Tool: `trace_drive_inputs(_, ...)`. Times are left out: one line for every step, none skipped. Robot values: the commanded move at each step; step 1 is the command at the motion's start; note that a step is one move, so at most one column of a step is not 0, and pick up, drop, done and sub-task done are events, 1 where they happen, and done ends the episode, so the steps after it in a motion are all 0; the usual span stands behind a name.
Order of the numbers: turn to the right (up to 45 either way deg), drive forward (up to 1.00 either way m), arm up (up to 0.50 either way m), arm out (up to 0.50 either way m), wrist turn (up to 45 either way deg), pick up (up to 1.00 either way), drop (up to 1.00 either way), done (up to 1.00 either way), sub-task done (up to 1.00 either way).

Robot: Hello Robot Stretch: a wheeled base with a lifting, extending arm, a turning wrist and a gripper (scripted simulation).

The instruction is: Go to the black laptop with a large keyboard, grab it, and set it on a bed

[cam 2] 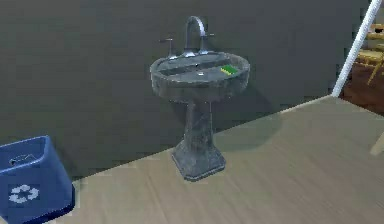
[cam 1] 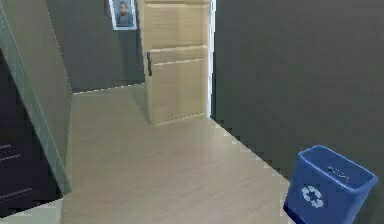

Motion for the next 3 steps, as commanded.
trace_drive_inputs(45.0,0.00,0.00,0.00,0.0,0.00,0.00,0.00,0.00)
trace_drive_inputs(15.0,0.00,0.00,0.00,0.0,0.00,0.00,0.00,0.00)
trace_drive_inputs(3.0,0.00,0.00,0.00,0.0,0.00,0.00,0.00,0.00)
